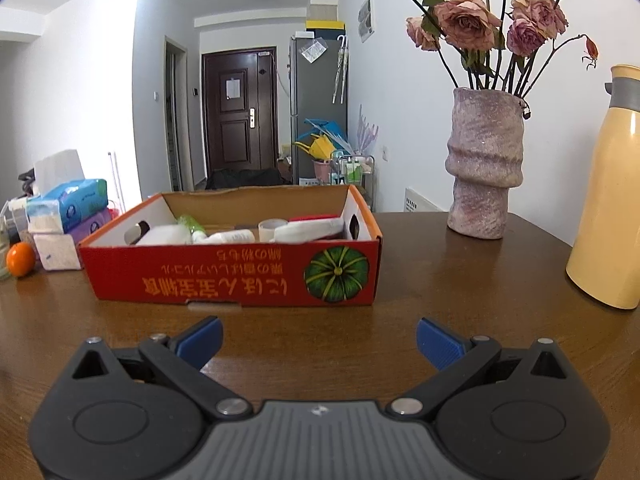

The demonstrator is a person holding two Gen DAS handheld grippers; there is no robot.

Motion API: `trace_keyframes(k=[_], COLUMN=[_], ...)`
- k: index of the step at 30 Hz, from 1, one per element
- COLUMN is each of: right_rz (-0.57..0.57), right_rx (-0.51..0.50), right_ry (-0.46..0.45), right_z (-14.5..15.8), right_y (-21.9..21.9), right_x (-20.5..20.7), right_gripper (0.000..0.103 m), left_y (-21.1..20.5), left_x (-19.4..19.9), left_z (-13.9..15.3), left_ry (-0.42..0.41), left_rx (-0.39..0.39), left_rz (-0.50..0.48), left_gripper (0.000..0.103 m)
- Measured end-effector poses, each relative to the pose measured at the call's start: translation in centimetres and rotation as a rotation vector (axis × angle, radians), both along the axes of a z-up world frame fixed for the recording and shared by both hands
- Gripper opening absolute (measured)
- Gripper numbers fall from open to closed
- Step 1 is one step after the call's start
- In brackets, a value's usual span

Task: Organize rigid objects
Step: 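Move the left tool from the box to the blue bottle cap, then close the left tool on the blue bottle cap, then carry the blue cap over the cardboard box and open the left tool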

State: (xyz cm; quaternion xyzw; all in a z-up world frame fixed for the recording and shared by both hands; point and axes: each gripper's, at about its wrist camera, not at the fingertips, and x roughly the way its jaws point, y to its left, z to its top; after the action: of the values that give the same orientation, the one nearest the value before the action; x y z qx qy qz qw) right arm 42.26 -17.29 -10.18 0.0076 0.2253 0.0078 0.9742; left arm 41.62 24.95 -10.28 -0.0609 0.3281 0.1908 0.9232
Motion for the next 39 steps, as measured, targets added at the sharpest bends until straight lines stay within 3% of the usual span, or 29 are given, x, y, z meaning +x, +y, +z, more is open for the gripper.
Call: trace_keyframes(k=[6,11,12,14,15,16,26,39], right_rz=[-0.002,-0.007,-0.007,-0.005,-0.004,-0.004,-0.002,0.013], right_rx=[-0.015,-0.012,-0.012,-0.012,-0.010,-0.008,0.013,0.046], right_ry=[0.011,0.019,0.021,0.021,0.021,0.020,0.029,0.026], right_z=[-0.4,-0.6,-0.6,-0.6,-0.6,-0.6,-0.8,-0.6], right_y=[0.3,0.2,0.2,0.2,0.2,0.2,-0.2,-0.6], right_x=[-0.1,0.2,0.3,0.3,0.3,0.3,0.5,0.4], right_gripper=[0.103,0.103,0.103,0.103,0.103,0.103,0.103,0.103], left_y=[1.1,2.0,2.1,2.4,2.5,2.5,0.6,-4.6], left_x=[1.3,2.3,2.5,3.1,3.1,3.0,1.8,-0.1], left_z=[-1.4,-1.5,-1.6,-1.8,-1.8,-1.7,-0.8,-0.3], left_ry=[0.047,0.020,0.018,0.030,0.021,0.010,-0.052,-0.082], left_rx=[0.016,0.021,0.020,0.008,-0.009,-0.014,0.052,0.058], left_rz=[0.046,0.069,0.069,0.060,0.042,0.025,0.008,-0.067], left_gripper=[0.103,0.101,0.097,0.074,0.056,0.055,0.055,0.055])
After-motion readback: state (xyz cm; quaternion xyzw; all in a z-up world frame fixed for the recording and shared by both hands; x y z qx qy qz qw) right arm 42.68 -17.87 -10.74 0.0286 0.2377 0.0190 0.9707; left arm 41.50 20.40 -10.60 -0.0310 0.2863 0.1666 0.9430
